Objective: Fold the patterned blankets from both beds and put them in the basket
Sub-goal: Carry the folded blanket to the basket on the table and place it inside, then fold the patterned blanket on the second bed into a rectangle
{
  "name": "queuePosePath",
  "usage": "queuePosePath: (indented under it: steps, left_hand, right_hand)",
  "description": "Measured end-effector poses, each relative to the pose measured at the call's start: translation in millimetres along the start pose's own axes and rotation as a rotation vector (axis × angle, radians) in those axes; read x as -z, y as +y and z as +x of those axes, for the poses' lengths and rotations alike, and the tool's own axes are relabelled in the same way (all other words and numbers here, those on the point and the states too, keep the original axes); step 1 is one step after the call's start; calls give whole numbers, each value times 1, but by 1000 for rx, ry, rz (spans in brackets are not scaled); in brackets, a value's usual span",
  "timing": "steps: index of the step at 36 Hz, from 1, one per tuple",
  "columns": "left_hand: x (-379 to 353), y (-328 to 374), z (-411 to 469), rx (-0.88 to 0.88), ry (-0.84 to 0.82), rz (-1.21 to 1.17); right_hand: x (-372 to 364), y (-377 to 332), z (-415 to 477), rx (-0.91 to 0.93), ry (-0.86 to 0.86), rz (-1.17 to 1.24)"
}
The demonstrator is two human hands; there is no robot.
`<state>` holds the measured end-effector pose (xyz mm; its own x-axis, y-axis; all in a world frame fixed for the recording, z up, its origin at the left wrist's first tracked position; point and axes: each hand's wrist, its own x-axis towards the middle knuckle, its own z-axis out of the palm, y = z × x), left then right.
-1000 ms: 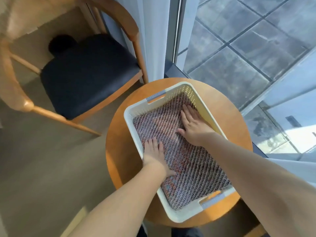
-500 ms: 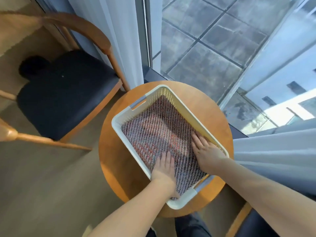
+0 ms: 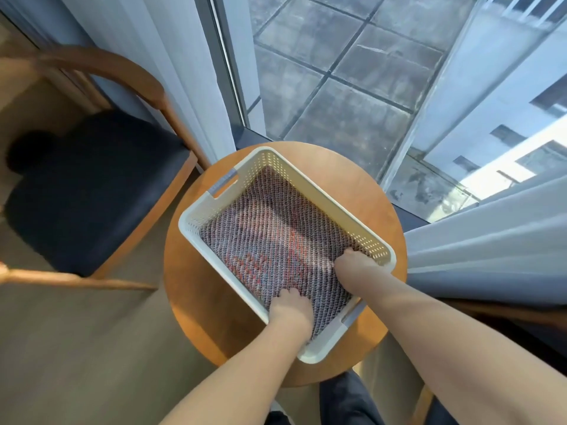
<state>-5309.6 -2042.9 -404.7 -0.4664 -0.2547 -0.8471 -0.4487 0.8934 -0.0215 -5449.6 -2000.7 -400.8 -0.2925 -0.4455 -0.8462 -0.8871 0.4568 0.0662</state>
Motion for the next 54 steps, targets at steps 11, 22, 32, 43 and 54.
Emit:
queuePosePath:
  steps: [11, 22, 32, 43, 54]
  left_hand:
    - [-1, -18, -12, 165, 55, -75]
    - [-6, -48, -49, 16, 223, 28]
    - [19, -139, -189, 110, 676, -208]
    - [-63, -203, -375, 683, 954, -442]
    - [-299, -124, -554, 1334, 818, -753]
  right_hand:
    - [-21, -17, 2, -19, 204, 116]
    - [-16, -31, -39, -209, -68, -5]
    - [59, -103, -154, 106, 568, 68]
    - [133, -235, -245, 688, 940, -54]
    - [15, -426, -376, 1315, 849, -383]
